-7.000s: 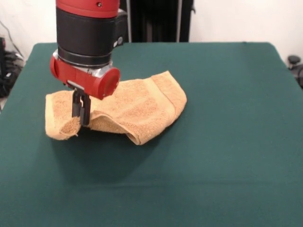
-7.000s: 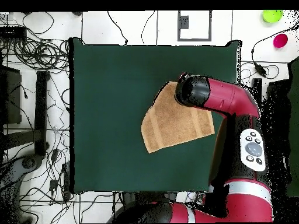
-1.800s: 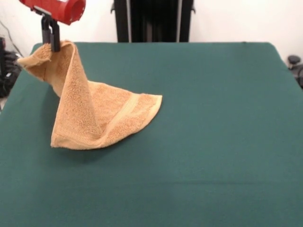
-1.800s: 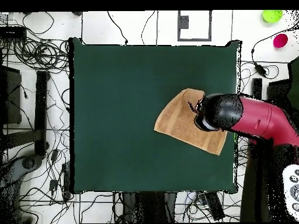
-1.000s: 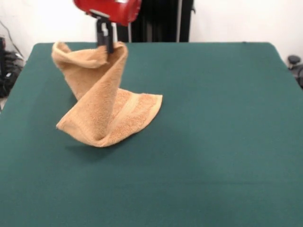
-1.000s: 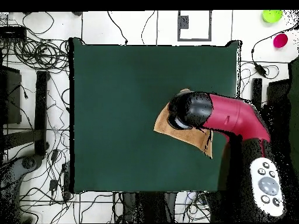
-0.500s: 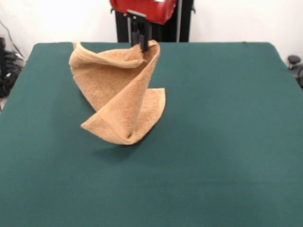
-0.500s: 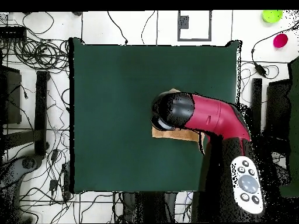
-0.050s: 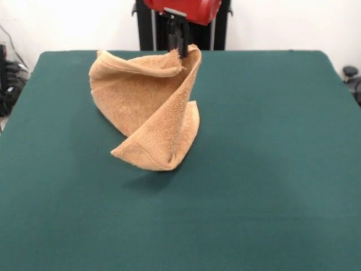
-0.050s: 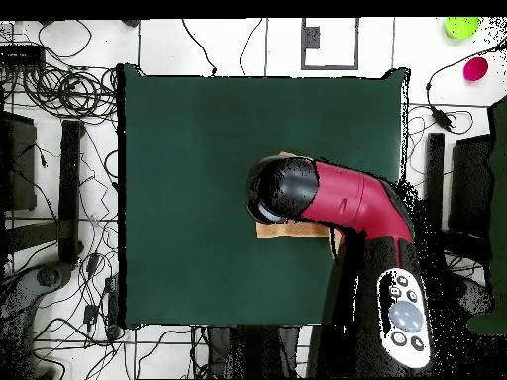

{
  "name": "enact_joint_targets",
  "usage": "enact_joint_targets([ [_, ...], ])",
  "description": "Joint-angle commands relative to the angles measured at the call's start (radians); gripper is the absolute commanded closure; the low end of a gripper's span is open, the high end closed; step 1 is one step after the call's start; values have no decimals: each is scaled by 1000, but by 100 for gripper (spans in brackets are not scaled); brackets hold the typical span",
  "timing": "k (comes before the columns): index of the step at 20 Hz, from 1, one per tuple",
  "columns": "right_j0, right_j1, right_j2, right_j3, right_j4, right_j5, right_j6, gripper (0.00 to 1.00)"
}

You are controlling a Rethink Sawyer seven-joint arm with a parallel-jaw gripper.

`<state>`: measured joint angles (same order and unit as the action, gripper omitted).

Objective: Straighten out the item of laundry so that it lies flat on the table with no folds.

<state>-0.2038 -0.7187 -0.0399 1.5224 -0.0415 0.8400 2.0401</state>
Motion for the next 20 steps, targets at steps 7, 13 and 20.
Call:
enact_joint_targets([
  [7, 91, 35, -31, 116, 121, 6, 294, 100],
  [13, 143, 50, -37, 98, 189, 6, 338, 100],
  [20, 198, 64, -33, 100, 295, -39, 387, 100],
])
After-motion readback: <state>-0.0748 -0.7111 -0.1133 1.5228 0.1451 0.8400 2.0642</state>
